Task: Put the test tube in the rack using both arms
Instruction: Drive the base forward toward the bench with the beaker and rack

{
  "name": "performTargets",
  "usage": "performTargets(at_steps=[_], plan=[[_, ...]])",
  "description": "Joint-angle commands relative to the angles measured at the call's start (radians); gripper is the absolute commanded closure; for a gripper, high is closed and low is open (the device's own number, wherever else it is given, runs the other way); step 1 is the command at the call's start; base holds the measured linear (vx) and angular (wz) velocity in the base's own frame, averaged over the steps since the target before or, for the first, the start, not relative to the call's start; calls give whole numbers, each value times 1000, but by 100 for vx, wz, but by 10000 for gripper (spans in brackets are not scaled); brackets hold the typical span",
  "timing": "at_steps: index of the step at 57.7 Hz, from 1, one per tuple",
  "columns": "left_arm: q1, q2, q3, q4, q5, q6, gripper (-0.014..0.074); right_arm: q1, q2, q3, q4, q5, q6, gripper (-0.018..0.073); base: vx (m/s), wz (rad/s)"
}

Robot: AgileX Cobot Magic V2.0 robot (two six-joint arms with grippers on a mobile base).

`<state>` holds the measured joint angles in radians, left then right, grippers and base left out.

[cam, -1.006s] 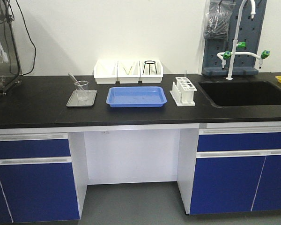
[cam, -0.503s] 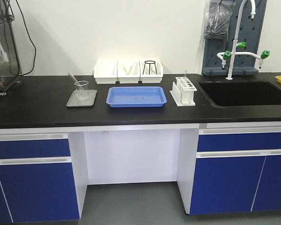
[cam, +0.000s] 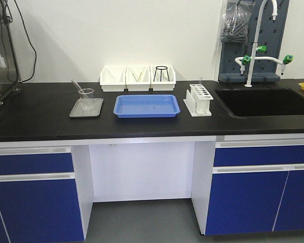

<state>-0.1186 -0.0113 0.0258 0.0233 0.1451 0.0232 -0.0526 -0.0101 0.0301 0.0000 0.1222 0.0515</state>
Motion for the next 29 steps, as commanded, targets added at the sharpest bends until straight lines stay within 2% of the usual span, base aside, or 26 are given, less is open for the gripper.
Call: performTargets(at_steps=[1,29], plan=[[2,-5,4,-9,-83,-6,595,-4,-14,2,-7,-84,-9,570,16,-2],[2,-5,4,-9,-83,-6,593,-4,-14,2,-7,-84,-9,570,28,-3]])
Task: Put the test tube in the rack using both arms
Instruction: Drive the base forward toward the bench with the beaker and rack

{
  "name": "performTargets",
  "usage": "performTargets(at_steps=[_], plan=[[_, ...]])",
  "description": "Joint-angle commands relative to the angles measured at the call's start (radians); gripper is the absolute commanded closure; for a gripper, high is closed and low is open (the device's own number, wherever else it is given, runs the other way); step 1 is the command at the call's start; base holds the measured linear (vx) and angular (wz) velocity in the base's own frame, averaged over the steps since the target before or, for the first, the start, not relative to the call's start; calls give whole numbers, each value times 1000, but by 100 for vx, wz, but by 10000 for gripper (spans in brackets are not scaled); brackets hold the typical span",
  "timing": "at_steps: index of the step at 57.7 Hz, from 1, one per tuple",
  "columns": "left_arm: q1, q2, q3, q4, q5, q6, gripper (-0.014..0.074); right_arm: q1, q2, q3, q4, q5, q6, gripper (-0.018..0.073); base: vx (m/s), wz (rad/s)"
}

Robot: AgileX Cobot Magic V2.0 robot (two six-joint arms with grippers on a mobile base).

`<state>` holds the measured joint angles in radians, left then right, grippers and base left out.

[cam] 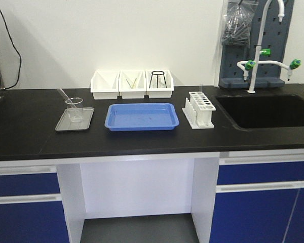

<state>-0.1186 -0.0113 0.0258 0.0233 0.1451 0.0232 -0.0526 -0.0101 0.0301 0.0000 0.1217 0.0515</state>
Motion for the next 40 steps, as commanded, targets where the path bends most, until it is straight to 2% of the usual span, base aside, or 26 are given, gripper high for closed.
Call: performTargets(at_steps=[1,40], plan=[[2,-5,4,-9,-83,-6,593,-4,-14,2,-7,-83,-9,570,39,8],[2,-5,4,-9,-83,-6,593,-4,-14,2,-7,-83,-9,570,44,9]])
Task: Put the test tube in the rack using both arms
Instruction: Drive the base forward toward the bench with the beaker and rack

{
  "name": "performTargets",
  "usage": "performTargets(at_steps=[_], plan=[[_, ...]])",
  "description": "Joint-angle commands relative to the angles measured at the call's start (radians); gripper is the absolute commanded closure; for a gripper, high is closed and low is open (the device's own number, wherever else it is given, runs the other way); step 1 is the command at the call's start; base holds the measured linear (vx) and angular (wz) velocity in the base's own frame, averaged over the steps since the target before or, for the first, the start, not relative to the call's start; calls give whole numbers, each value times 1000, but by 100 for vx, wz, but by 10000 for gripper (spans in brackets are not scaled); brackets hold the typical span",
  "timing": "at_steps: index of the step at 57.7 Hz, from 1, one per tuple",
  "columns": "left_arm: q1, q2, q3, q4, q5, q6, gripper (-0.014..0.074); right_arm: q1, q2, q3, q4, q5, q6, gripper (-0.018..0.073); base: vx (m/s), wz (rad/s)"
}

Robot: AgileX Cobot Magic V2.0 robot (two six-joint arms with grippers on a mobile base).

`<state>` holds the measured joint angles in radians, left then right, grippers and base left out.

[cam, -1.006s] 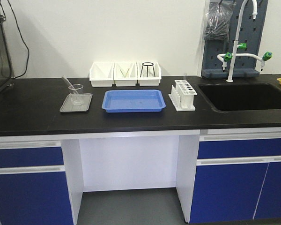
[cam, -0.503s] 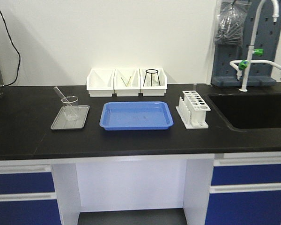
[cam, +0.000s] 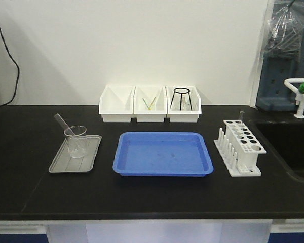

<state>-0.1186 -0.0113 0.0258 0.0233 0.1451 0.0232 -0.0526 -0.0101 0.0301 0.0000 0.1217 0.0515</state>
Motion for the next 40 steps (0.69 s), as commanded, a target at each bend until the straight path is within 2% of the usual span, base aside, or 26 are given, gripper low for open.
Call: performTargets(at_steps=[1,40], plan=[[2,-5,4,-9,-83,-6,593,-4,-14,2,-7,-83,-9,570,43,7],[2,-5,4,-9,-83,-6,593,-4,-14,2,-7,-83,-9,570,39,2]])
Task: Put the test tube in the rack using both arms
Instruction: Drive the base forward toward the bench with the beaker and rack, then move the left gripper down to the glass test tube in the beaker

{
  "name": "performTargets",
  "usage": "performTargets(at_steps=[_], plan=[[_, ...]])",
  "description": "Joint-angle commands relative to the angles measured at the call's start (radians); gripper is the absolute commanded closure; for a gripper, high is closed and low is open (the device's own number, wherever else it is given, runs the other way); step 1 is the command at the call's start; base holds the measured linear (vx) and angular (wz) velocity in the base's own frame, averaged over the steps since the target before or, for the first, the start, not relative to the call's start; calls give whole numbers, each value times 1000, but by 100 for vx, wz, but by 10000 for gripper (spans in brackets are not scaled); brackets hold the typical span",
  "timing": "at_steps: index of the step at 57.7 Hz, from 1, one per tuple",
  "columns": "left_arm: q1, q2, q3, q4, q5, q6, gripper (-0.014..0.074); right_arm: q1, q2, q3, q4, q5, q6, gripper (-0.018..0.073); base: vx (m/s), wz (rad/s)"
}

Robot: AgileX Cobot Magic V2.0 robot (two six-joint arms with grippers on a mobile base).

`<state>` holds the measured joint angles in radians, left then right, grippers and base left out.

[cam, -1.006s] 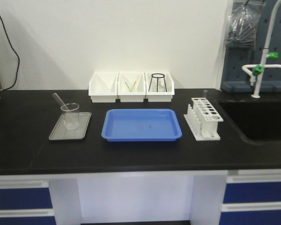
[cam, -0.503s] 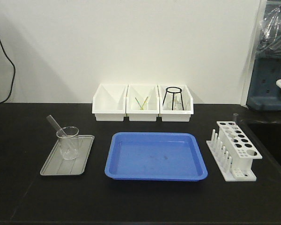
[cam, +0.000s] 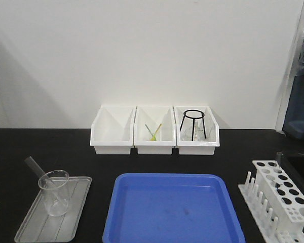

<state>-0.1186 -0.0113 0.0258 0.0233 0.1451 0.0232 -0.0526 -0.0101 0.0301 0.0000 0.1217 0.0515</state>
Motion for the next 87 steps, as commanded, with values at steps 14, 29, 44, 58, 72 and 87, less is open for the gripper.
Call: performTargets(at_steps=[14,29,44,58,72,87], plan=[[2,-5,4,-9,-83,-6,593,-4,-14,2,-7,-83,-9,570,32,-4],[2,-5,4,-9,-83,-6,593,-4,-14,2,-7,-83,-9,570,18,-6],[2,-5,4,-9,-83,-6,593,-4,-14,2,-7,-83,-9,570,4,-2],[2,-5,4,-8,-84,-6,593,-4,-14,2,-6,-85,-9,570,0,0],[2,-5,-12,-14,-266,-18,593,-4,-14,-73,0,-337,-13,570,0,0],[2,82,-302,-60,-381,-133,593,-4,231,-484,-7,-261,-176,570,0,0]])
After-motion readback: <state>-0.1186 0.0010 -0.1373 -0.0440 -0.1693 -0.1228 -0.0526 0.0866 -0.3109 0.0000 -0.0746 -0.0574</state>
